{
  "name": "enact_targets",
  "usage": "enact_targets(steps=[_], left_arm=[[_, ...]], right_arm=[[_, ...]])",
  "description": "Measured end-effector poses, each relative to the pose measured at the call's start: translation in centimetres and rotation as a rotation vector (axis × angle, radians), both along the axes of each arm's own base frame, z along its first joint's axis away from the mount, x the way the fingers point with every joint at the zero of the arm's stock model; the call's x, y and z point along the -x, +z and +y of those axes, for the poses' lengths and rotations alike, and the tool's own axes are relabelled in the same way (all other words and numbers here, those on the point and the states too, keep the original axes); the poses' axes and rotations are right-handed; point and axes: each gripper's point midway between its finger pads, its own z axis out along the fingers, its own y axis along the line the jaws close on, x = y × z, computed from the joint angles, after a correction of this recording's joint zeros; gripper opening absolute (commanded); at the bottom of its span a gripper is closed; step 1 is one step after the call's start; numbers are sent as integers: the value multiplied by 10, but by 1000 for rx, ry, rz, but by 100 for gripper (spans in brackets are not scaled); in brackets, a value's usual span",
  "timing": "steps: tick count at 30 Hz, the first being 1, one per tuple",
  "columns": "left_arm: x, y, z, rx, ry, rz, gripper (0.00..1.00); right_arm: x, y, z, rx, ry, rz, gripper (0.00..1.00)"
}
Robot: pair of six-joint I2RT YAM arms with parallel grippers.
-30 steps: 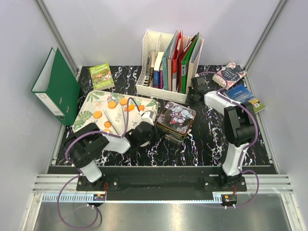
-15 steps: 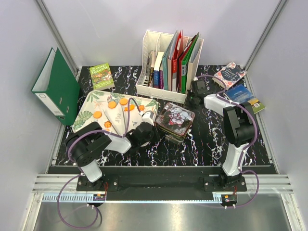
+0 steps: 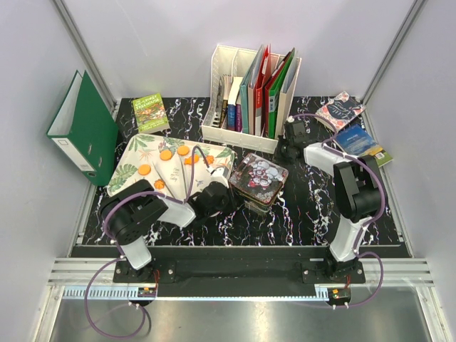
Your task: Pack the cookies
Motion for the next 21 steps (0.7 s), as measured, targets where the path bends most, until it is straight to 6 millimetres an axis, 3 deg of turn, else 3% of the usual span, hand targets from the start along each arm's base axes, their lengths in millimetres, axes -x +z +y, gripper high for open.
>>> enact_targets(steps=[7, 16, 21], left_arm=[[0, 0, 1, -3, 1, 1, 4], [-1, 16, 0, 18, 7, -21, 6], [6, 17, 11, -6, 9, -8, 17]], right_arm=[[3, 18, 3, -12, 3, -28, 9], [3, 77, -2, -26, -29, -149, 10], [12, 100, -4, -54, -38, -188, 10]])
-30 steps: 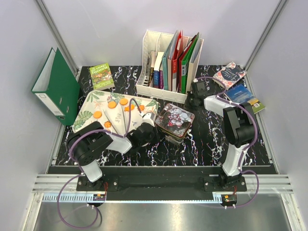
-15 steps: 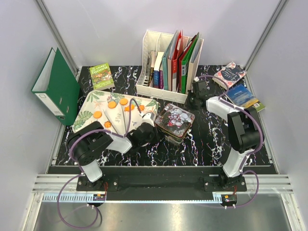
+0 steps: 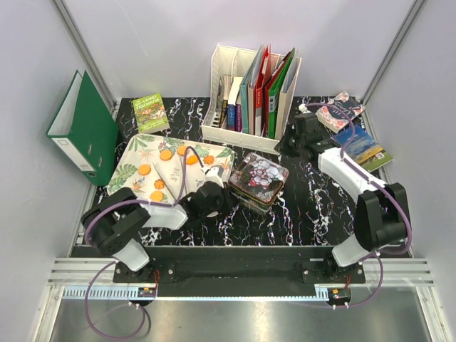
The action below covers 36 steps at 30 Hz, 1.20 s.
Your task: Pack the cookies
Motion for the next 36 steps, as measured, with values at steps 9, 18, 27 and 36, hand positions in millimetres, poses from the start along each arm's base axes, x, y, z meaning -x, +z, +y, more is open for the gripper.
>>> enact_targets(steps=[9, 18, 27, 36], left_arm=[[23, 18, 36, -43, 26, 19, 56], [19, 73, 60, -80, 93, -82, 99], [-25, 123, 42, -121, 136, -211, 99], [-58, 116, 29, -166, 143, -200, 99]], right_arm=[[37, -7, 18, -48, 67, 31, 9], [79, -47, 44, -79, 165, 113, 9], [90, -63, 43, -97, 174, 132, 8], [91, -64, 47, -124, 192, 104, 8]])
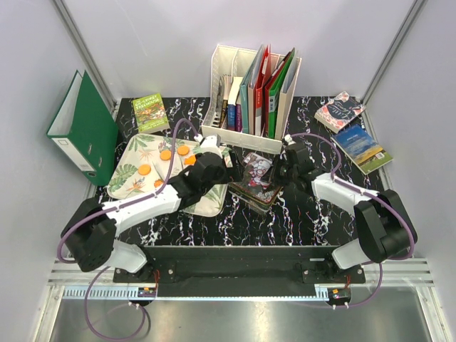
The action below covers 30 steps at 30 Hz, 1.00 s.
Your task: Pack the cookies
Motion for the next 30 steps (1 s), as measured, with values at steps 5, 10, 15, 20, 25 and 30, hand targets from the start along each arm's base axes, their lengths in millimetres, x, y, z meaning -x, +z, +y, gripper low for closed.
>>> enact_targets(steps=[5, 10, 15, 20, 25, 30], left_arm=[[-5, -7, -9, 12, -26, 9, 79], [-5, -27, -22, 5, -65, 51, 18], [-6, -41, -27, -15, -81, 80, 17], [-10, -41, -31, -17, -84, 81, 17], [-17, -48, -38, -21, -93, 94, 18], [-16, -65, -39, -34, -101, 131, 18]], right_arm=[[-1, 0, 2, -18, 2, -16, 8], [0, 0, 4, -32, 7, -22, 7], [0, -1, 4, -36, 7, -27, 7], [0, 0, 5, -41, 8, -31, 7], [3, 0, 3, -42, 7, -31, 7], [11, 4, -1, -33, 7, -11, 7]])
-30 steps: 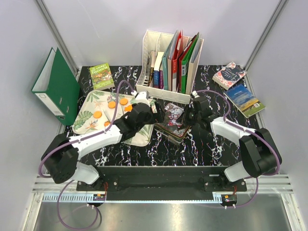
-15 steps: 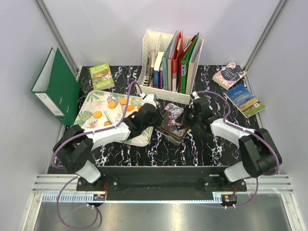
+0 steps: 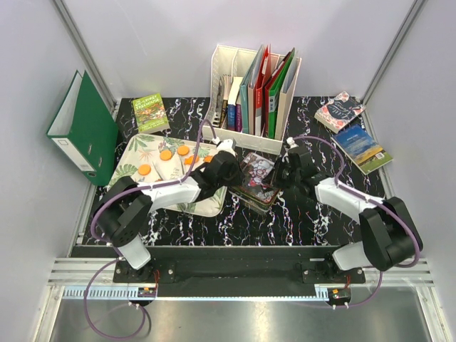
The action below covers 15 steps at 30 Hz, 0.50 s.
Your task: Pack the cookies
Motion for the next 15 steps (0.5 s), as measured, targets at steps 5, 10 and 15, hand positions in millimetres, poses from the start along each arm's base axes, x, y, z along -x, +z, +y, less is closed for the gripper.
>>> enact_targets(steps=[5, 10, 15], left_arm=[[0, -2, -3, 15, -3, 8, 18], [2, -3, -5, 40, -8, 11, 19], [3, -3, -7, 58, -12, 10, 19]], right_arm=[[5, 24, -2, -16, 0, -35, 7], [3, 47, -1, -42, 1, -90, 6], [16, 21, -3, -42, 13, -50, 4]])
